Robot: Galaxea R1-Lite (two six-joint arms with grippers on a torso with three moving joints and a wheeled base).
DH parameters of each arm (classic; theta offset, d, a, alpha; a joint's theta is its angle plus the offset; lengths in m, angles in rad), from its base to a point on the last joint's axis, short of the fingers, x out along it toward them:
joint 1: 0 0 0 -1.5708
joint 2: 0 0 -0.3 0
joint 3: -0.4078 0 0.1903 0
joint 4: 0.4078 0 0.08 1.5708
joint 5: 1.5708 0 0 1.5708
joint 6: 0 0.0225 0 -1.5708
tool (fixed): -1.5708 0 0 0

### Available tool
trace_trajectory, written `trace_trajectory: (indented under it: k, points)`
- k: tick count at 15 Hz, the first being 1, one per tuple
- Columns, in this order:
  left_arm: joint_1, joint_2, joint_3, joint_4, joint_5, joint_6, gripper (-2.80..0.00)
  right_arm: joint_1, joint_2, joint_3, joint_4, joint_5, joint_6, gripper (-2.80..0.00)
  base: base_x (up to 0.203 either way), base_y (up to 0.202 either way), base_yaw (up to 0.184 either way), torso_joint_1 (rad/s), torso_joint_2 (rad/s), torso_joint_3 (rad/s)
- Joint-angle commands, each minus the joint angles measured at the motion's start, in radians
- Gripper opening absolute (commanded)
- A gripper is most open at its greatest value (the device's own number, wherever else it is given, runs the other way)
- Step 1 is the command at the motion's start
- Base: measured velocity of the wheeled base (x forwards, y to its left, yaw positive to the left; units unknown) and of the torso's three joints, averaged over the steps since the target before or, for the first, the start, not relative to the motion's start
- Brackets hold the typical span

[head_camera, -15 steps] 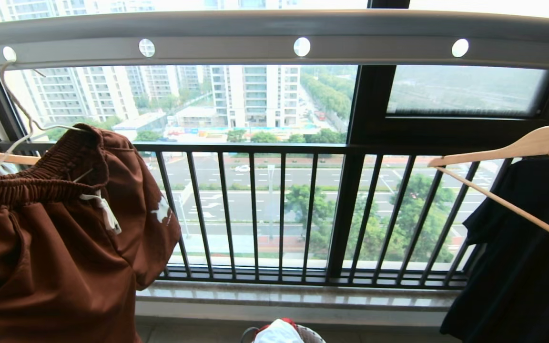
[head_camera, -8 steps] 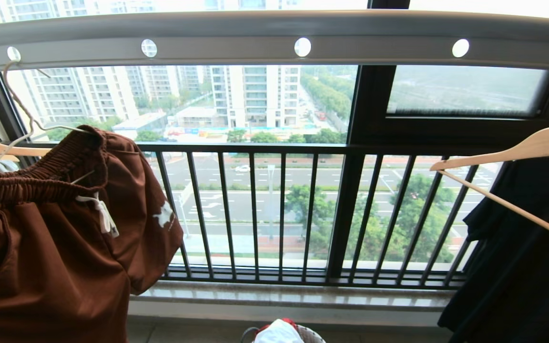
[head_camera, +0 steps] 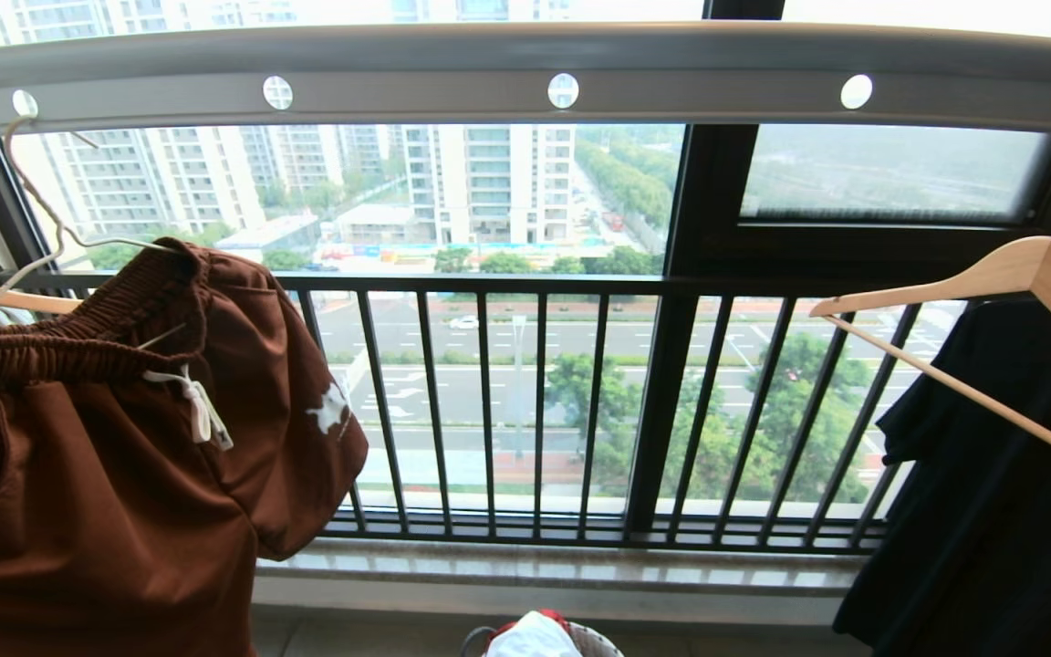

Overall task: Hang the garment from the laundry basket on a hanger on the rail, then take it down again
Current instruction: Take the clothes off the clothes rack

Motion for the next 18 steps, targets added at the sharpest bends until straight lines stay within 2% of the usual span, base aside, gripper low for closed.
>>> trace_trajectory:
  k: [1,3,6,7,9,12,13,18]
  points:
    - [0.0,-0.001,0.026,-0.005,0.004,0.012,-2.8,0.021,-0.03,0.016,0.006,0.003,-0.029,-2.8,0.0,0.0,0.0,0.0,0.0,0.0]
    - [0.0,-0.002,0.049,-0.009,0.005,0.04,-2.8,0.03,-0.063,0.052,0.003,-0.006,-0.059,-2.8,0.0,0.0,0.0,0.0,0.0,0.0]
    - [0.0,-0.002,0.082,-0.038,0.005,0.079,-2.8,0.029,-0.221,0.113,-0.012,-0.016,-0.107,-2.8,0.0,0.0,0.0,0.0,0.0,0.0]
    - [0.0,-0.001,0.086,-0.054,0.005,0.08,-2.8,0.029,-0.237,0.167,-0.06,-0.031,-0.123,-2.8,0.0,0.0,0.0,0.0,0.0,0.0]
    - [0.0,-0.001,0.086,-0.054,0.007,0.077,-2.8,0.029,-0.237,0.269,-0.245,-0.064,-0.134,-2.8,0.0,0.0,0.0,0.0,0.0,0.0]
    - [0.0,-0.001,0.086,-0.054,0.007,0.071,-2.8,0.029,-0.236,0.417,-0.473,-0.074,-0.14,-2.8,0.0,0.0,0.0,0.0,0.0,0.0]
    - [0.0,-0.001,0.086,-0.054,0.007,0.071,-2.8,0.029,-0.236,0.432,-0.491,-0.075,-0.138,-2.8,0.0,0.0,0.0,0.0,0.0,0.0]
    - [0.0,-0.001,0.086,-0.055,0.005,0.064,-2.8,0.029,-0.236,0.432,-0.418,-0.083,-0.136,-2.8,0.0,0.0,0.0,0.0,0.0,0.0]
